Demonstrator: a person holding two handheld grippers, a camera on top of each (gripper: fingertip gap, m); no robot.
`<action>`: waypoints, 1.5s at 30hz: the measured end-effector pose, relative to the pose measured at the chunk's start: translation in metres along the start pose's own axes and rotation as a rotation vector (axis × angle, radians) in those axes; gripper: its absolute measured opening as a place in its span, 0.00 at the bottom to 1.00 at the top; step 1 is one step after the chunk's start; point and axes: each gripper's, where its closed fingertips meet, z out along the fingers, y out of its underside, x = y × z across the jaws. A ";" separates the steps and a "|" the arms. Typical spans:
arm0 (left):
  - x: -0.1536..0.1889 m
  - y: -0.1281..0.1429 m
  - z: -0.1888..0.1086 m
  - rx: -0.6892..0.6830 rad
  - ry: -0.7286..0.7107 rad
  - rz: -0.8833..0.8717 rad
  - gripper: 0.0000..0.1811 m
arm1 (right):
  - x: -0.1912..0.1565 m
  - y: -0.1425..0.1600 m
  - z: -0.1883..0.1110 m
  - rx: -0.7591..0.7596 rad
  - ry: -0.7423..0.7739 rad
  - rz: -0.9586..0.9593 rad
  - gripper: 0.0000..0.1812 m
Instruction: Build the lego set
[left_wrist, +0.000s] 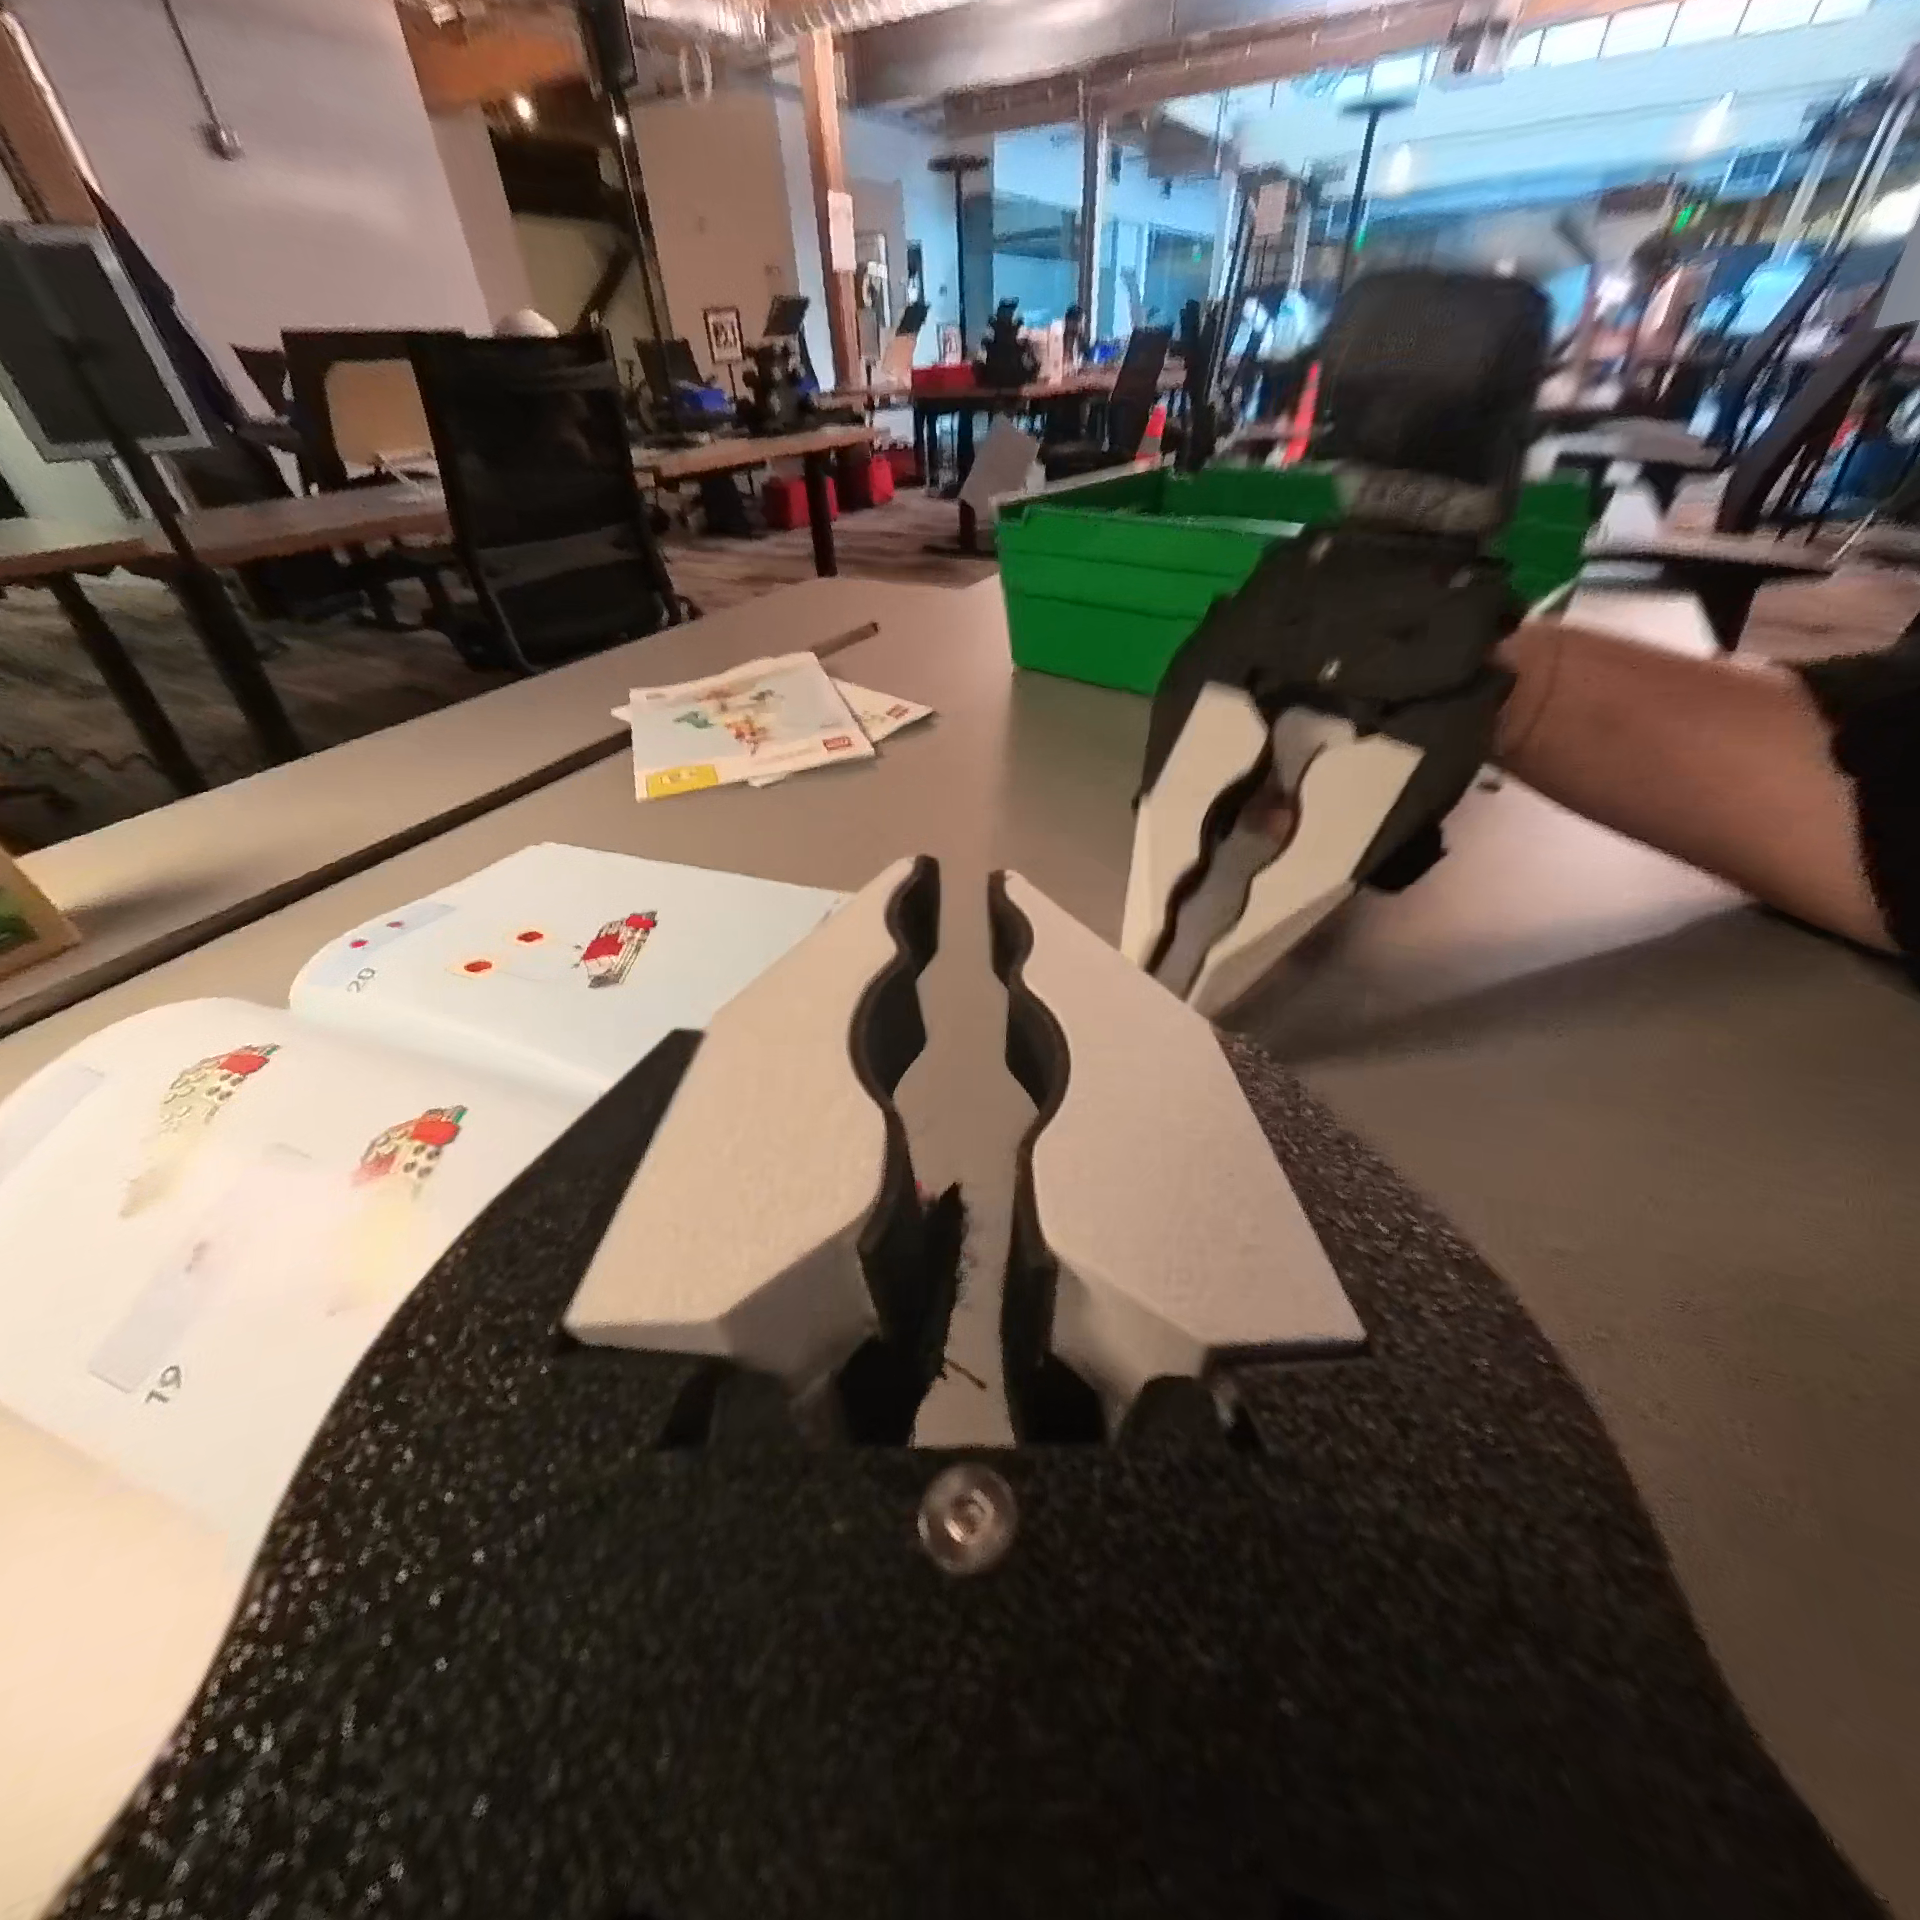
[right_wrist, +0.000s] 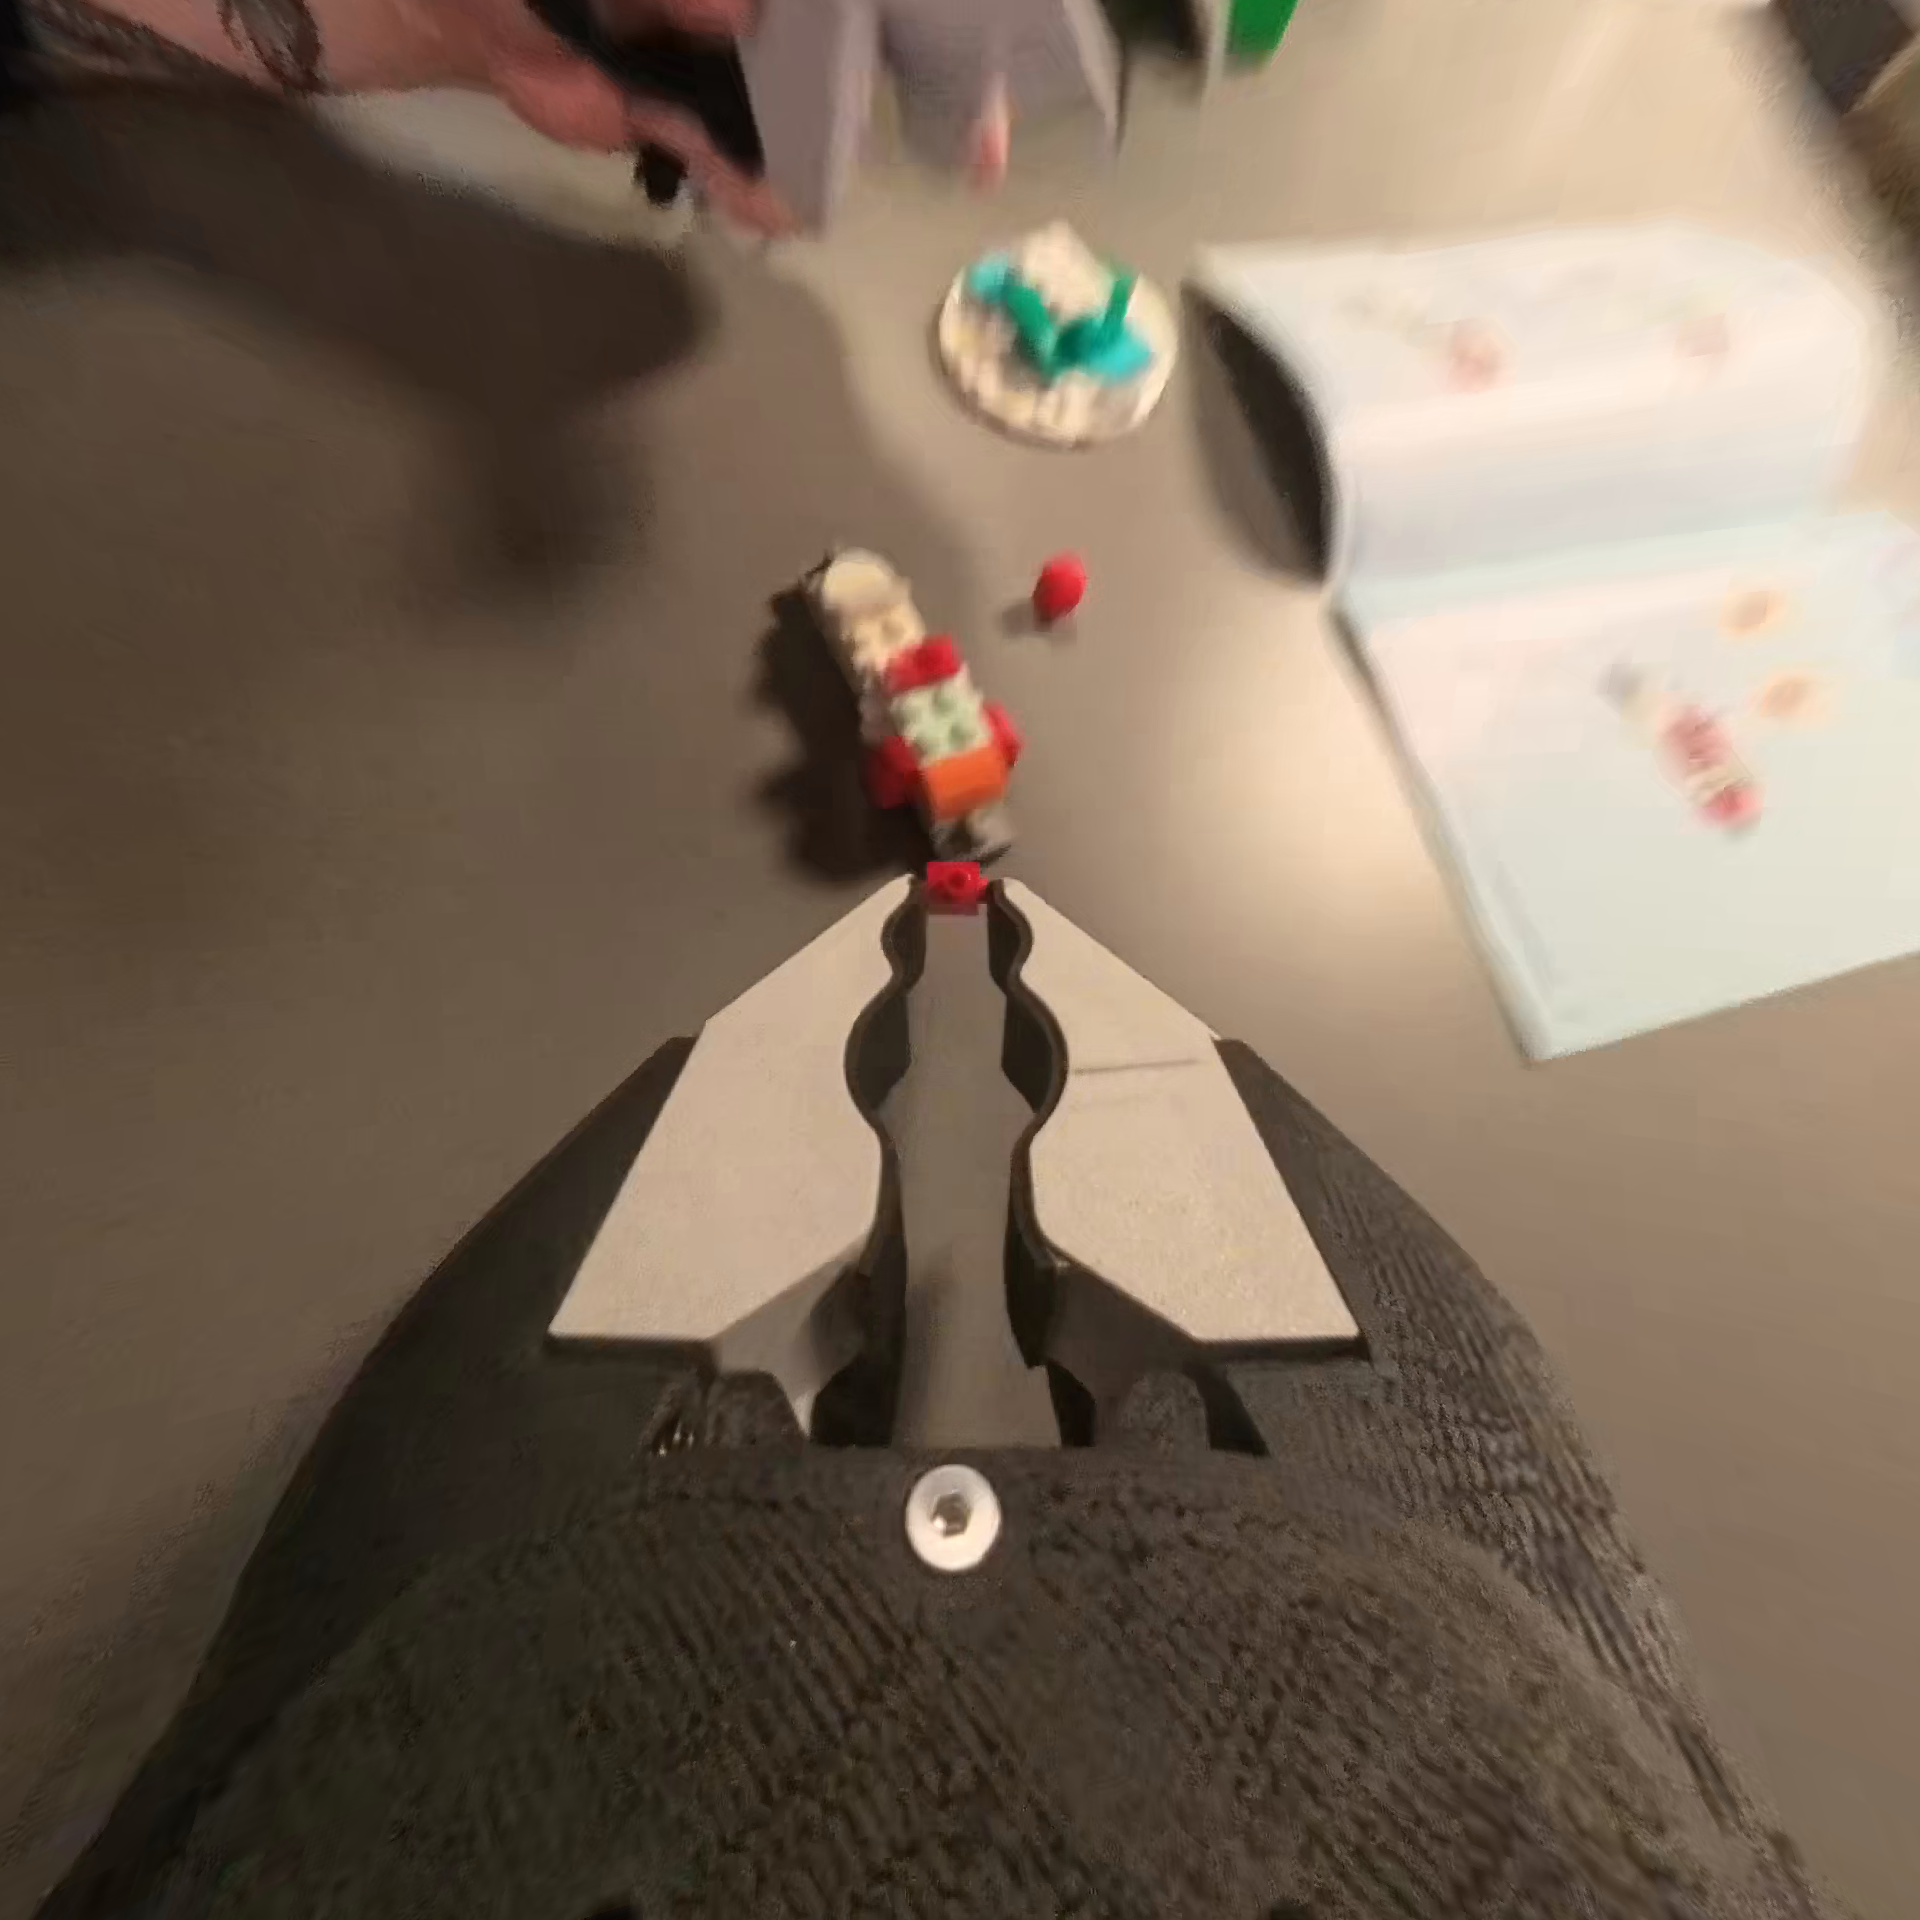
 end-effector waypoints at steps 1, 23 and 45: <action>0.000 0.006 0.003 -0.034 -0.015 0.032 0.04 | 0.005 -0.013 -0.002 0.062 0.063 -0.087 0.06; 0.032 -0.002 0.008 0.022 0.246 -0.325 0.09 | 0.003 -0.092 -0.020 0.314 0.573 -0.745 0.06; 0.025 -0.021 -0.003 0.151 0.278 -0.315 0.04 | 0.011 -0.101 -0.037 0.591 0.288 -0.172 0.10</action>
